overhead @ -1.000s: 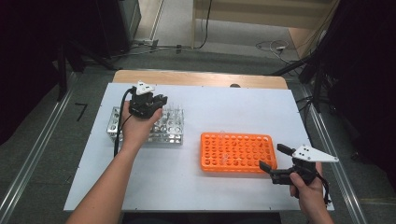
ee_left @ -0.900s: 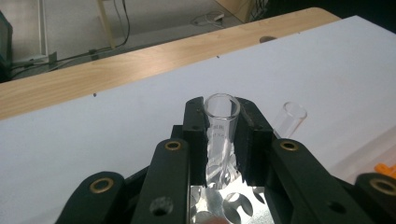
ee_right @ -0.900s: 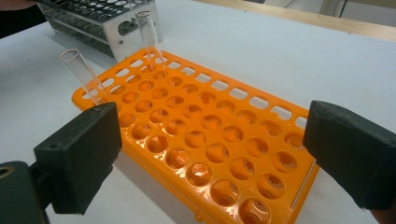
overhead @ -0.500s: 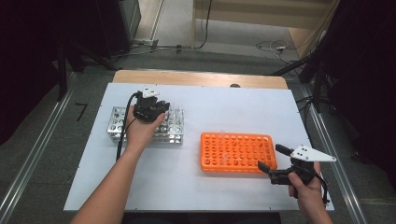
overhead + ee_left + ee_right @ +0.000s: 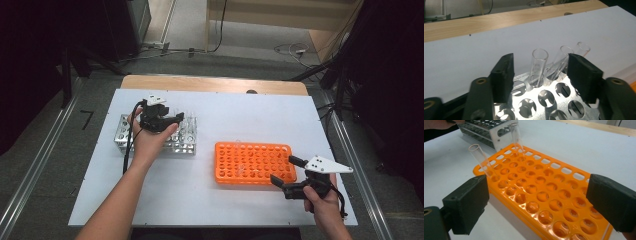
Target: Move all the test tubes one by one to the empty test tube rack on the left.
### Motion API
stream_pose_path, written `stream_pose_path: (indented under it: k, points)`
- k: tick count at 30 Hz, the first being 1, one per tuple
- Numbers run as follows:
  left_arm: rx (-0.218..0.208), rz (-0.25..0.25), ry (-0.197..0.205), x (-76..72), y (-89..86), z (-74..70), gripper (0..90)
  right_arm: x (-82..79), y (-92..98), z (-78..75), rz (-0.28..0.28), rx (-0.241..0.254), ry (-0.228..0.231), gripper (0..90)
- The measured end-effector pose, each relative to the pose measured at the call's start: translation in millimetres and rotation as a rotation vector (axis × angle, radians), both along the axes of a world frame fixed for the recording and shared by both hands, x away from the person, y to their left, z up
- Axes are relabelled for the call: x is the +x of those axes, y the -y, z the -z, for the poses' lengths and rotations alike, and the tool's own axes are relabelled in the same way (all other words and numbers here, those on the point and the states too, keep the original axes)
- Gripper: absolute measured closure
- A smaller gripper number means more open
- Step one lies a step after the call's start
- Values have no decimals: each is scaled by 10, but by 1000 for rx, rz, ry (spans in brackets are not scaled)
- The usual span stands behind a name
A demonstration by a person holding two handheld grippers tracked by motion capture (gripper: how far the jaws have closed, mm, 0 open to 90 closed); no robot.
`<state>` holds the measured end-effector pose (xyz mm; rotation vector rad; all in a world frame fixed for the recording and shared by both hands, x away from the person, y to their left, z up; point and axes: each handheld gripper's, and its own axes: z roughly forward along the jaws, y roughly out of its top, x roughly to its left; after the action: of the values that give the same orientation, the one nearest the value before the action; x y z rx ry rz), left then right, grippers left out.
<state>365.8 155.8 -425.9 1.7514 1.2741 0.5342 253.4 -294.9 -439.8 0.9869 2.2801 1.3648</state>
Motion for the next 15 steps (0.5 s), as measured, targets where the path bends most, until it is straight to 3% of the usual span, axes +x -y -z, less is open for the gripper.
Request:
stream_pose_path:
  k: [4,8,15]
  points:
    - [-20,29,-8,-87,2,-27,135,1,-59,5,-20,7,-11,34]
    - [-46,74,8,-225,4,-60,23,1,-115,12,-35,7,-16,34]
    - [-74,146,35,-486,80,-94,0,22,-227,50,-61,7,-24,34]
